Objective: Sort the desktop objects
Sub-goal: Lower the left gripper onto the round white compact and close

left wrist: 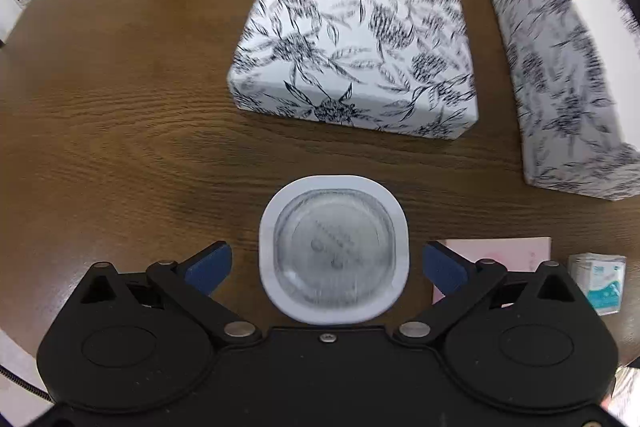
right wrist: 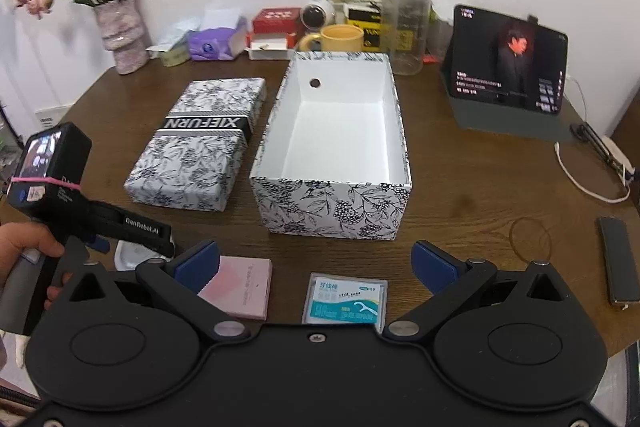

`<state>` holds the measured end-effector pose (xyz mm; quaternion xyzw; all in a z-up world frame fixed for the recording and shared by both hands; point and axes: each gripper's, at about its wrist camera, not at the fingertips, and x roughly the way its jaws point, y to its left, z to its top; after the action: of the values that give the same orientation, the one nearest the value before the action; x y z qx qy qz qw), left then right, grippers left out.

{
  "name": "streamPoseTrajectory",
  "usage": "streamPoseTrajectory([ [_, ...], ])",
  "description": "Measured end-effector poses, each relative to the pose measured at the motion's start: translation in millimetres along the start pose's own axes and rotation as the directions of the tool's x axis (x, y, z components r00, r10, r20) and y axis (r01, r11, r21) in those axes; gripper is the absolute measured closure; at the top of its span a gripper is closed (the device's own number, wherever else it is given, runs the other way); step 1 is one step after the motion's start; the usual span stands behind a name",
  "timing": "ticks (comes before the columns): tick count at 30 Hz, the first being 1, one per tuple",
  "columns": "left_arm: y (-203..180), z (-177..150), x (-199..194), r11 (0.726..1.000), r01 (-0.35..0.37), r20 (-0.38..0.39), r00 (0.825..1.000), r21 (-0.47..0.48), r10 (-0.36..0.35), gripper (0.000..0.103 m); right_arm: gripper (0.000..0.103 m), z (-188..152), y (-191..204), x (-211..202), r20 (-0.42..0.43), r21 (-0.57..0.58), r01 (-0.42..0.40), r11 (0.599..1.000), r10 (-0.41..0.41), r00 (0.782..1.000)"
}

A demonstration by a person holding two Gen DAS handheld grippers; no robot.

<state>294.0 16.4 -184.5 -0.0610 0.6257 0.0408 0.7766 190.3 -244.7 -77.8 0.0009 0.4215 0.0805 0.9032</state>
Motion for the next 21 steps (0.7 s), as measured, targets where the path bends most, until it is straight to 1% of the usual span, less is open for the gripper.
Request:
streamPoseTrajectory([
  [2, -2.0, 2.5, 6.2, 1.0, 0.002, -0.022, 1.0, 0.01, -0.002, 0.004, 0.0, 4.9, -1.2, 7.1, -0.012, 0.005, 0.004, 1.0, -0.004, 1.0],
  [4, -4.0, 3.2, 10.8, 1.0, -0.002, -0.039, 0.999, 0.012, 0.002, 0.008, 0.0, 10.1, -2.5, 14.0, -0.024, 0.0, 0.007, 1.0, -0.007, 1.0],
  [5, -5.0, 3.5, 13.1, 1.0, -0.003, -0.048, 0.999, 0.013, 0.004, 0.008, 0.0, 12.6, -3.2, 17.7, -0.03, -0.004, 0.004, 1.0, -0.004, 1.0],
  [6, -5.7, 3.5, 15.4, 1.0, -0.007, -0.057, 0.998, 0.013, 0.007, 0.012, 0.0, 15.8, -4.7, 21.9, -0.034, -0.011, -0.002, 1.0, 0.002, 0.999],
  [7, -5.8, 2.8, 17.5, 1.0, -0.014, -0.068, 0.998, 0.009, 0.015, 0.021, 0.0, 18.9, -6.1, 25.9, -0.039, -0.02, -0.008, 1.0, 0.007, 0.999],
  [8, -5.9, 1.3, 18.5, 1.0, -0.026, -0.074, 0.997, 0.006, 0.027, 0.02, 0.0, 21.8, -7.3, 29.7, -0.044, -0.031, -0.017, 0.999, 0.015, 0.999],
  [13, -9.4, -6.4, 18.4, 0.997, -0.069, -0.077, 0.995, -0.016, 0.068, 0.022, 0.0, 38.0, -17.4, 49.6, -0.084, -0.077, -0.07, 0.995, 0.063, 0.994],
  [18, -9.3, -10.0, 16.6, 0.994, -0.082, -0.089, 0.993, -0.066, 0.076, 0.022, 0.0, 52.6, -29.4, 72.0, -0.113, -0.108, -0.105, 0.989, 0.093, 0.989],
  [21, -10.4, -14.8, 16.5, 0.994, -0.084, -0.079, 0.994, -0.07, 0.078, 0.022, 0.0, 61.0, -38.1, 86.3, -0.128, -0.116, -0.116, 0.986, 0.1, 0.987],
])
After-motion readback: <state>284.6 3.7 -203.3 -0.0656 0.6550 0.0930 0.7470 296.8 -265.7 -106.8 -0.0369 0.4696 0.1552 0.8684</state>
